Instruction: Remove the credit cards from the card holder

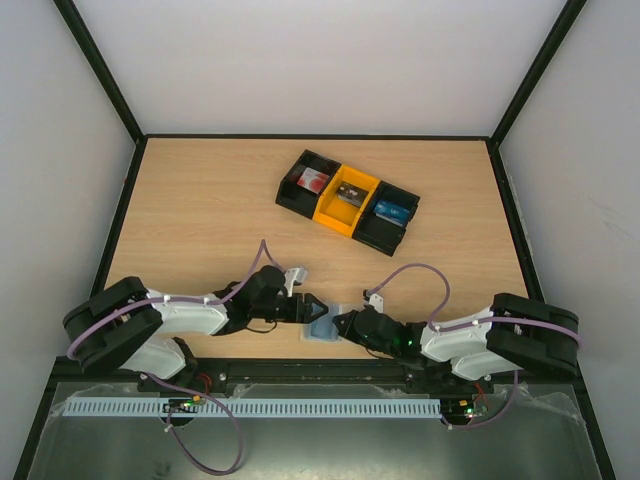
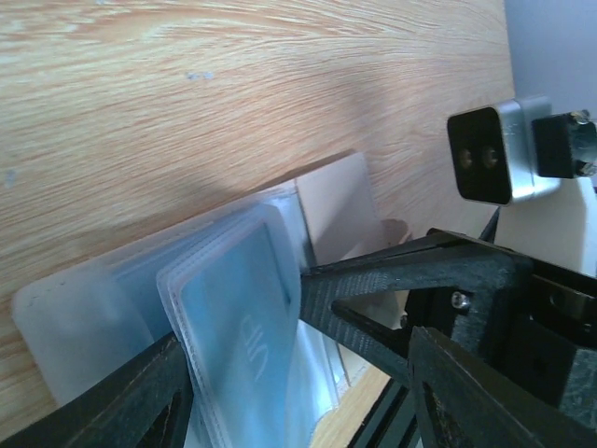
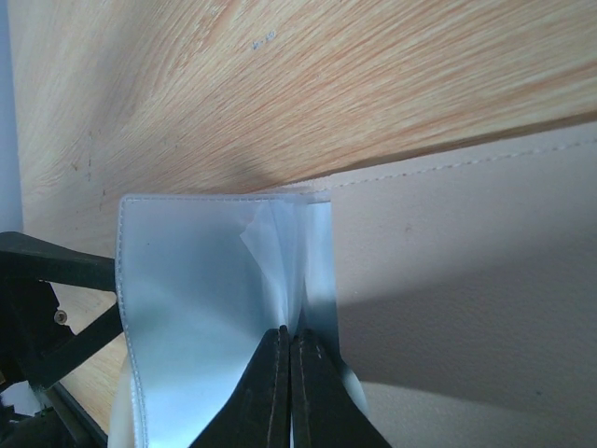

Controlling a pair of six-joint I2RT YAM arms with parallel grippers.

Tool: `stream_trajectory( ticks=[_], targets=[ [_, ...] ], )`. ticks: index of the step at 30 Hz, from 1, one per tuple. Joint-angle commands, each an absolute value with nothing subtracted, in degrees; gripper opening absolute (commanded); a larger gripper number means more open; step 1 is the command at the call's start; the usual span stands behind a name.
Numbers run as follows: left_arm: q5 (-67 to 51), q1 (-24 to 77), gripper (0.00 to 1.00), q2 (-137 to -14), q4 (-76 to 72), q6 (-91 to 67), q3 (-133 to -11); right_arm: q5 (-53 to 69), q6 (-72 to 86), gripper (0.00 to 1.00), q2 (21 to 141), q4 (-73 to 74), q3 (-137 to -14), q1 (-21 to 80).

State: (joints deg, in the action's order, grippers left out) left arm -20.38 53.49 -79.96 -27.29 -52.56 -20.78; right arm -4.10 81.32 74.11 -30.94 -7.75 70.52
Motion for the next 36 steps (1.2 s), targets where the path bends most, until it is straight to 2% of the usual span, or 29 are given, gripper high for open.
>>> stream_trajectory(
  ticks=[1,7,13,24,36],
  targets=[
    [-22.9,53.8,0.65,-80.3,-30.8,-53.5,-20.3,-5.9,81.6,0.02,75.5,-27.7,-6.4,70.8],
    [-23.4,53.8,0.65,-79.2,-30.7,-54.0,-20.5,-5.8,80.6,0.04,74.7,-27.6,-6.7,70.8],
    [-24.4,53.8,0.65,-78.3,-31.1,-54.7,-20.7,-6.9,78.4,0.15,70.8,-24.8,-7.7,70.8],
    [-27.7,53.8,0.64,-80.7,-36.9,-57.1,-20.8,-7.5,75.3,0.27,63.1,-20.8,-7.6,70.8],
    [-29.3,53.8,0.64,-82.7,-41.3,-59.4,-21.0,-1.7,70.3,0.47,65.8,-24.8,-9.8,70.9]
  ],
)
